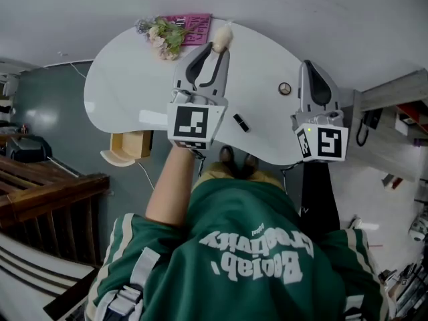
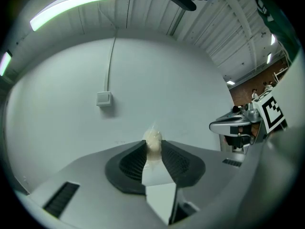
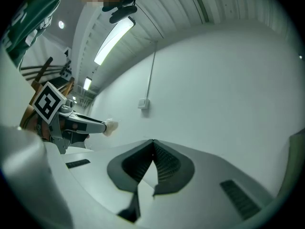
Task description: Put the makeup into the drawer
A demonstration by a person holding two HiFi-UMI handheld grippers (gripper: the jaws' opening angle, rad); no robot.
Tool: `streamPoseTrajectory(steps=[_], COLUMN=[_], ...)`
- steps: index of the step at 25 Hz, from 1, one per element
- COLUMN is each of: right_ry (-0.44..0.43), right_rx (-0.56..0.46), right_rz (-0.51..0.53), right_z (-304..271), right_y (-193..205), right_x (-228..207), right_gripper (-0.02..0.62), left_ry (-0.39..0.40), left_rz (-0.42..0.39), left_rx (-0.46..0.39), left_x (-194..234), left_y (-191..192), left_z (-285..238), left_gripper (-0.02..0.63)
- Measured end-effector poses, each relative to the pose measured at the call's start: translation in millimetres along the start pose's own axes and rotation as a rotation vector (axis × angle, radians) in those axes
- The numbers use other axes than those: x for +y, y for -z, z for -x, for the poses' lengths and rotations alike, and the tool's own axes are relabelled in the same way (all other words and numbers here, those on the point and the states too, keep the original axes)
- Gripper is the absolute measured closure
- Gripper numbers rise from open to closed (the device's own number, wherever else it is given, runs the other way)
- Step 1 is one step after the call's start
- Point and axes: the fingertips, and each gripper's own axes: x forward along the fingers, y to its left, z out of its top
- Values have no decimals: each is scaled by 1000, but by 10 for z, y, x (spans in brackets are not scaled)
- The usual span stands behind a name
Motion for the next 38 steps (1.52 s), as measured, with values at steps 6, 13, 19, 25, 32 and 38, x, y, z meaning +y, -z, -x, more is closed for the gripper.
streamPoseTrajectory(steps=[6, 13, 19, 25, 32, 38], right_ry=[-135, -236, -341, -507, -692, -813], right_rx=[-30, -65, -78, -98, -127, -143], right_rz=[-2, -13, -29, -49, -71, -80], right_z=[-240, -493, -751, -1017, -1106, -1123], right_y=[-94, -281, -340, -439, -545, -713], right_x=[442, 1031, 1826, 2894, 3976, 4868], right_gripper=[586, 586, 586, 586, 586, 586], left_ry=[-95, -183, -281, -449, -630, -737], left_rz=[-24, -61, -74, -76, -98, -102], left_rx=[-34, -14, 16, 49, 87, 122], left_x=[300, 775, 1352, 2075, 2582, 2997], left_y=[-76, -79, 4, 73, 125, 159], left_z=[337, 743, 1313, 2126, 3044, 3756], left_gripper=[492, 491, 488, 488, 488, 488])
